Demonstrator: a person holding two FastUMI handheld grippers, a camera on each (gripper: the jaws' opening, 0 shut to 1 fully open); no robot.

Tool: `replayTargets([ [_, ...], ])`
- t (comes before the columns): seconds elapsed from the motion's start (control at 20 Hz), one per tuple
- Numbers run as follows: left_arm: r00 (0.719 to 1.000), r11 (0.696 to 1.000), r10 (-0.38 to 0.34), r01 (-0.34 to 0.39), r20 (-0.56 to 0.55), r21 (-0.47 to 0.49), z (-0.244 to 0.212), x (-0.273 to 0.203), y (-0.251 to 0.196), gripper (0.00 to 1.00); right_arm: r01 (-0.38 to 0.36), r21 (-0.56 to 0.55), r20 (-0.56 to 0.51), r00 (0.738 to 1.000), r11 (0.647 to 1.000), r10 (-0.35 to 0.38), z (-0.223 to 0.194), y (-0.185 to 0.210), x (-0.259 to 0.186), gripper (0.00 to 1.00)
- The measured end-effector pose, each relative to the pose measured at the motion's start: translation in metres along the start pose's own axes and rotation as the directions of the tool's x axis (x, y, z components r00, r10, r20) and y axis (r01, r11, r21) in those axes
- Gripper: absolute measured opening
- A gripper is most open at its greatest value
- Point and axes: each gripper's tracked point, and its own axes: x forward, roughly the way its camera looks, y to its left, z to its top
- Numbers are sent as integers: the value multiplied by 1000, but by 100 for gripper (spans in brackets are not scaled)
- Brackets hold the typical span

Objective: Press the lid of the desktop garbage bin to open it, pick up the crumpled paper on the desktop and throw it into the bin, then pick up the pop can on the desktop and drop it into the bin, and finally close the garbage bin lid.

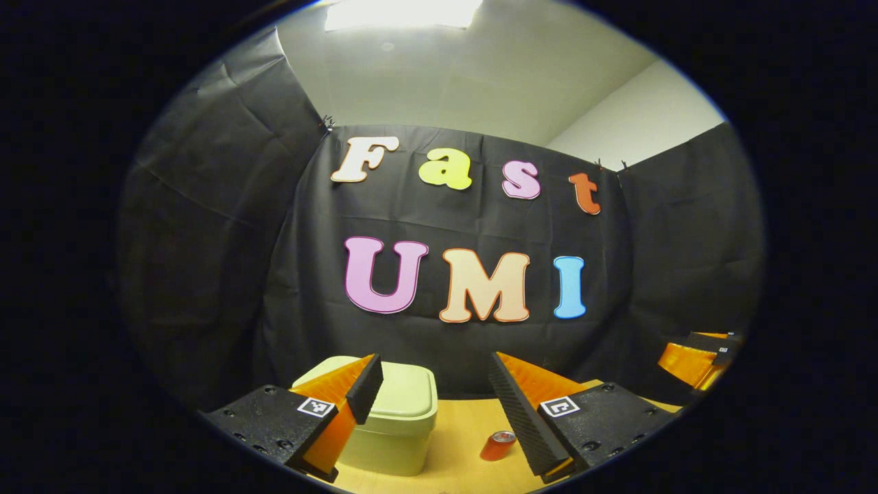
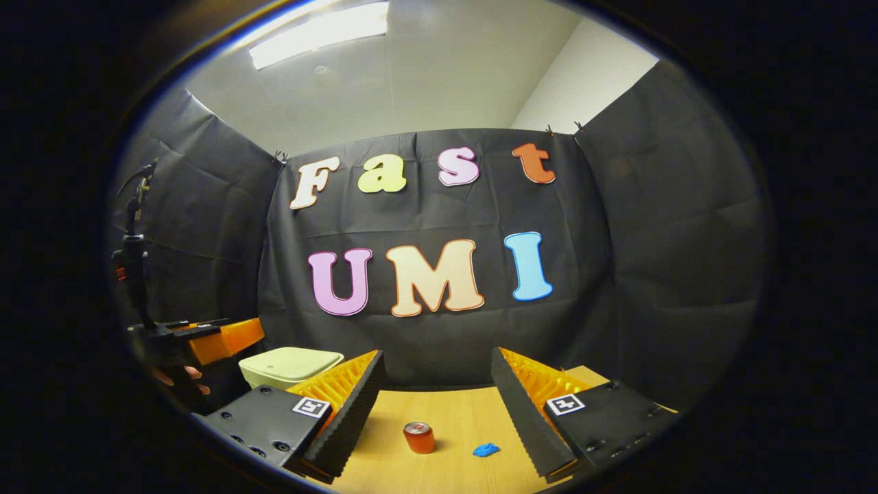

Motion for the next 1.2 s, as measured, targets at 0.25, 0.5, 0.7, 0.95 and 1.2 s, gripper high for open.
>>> replayTargets([
  [0.25,999,998,45,-45,4,43,4,-5,31,91,-36,-6,1,999,999,36,1,12,4,98],
  [0.5,998,997,52,-54,33,55,13,5,45,91,-31,-13,-11,999,999,31,-5,14,5,98],
  [0.7,997,996,59,-62,42,71,17,11,54,91,-23,-23,-14,1000,999,23,-5,15,5,98],
  [0.95,997,996,73,-75,32,55,16,16,63,87,-26,-36,-12,1000,999,25,-3,18,5,98],
  [1.2,996,995,89,-88,-24,41,0,25,73,21,-34,-50,-27,999,998,32,-7,19,3,99],
])
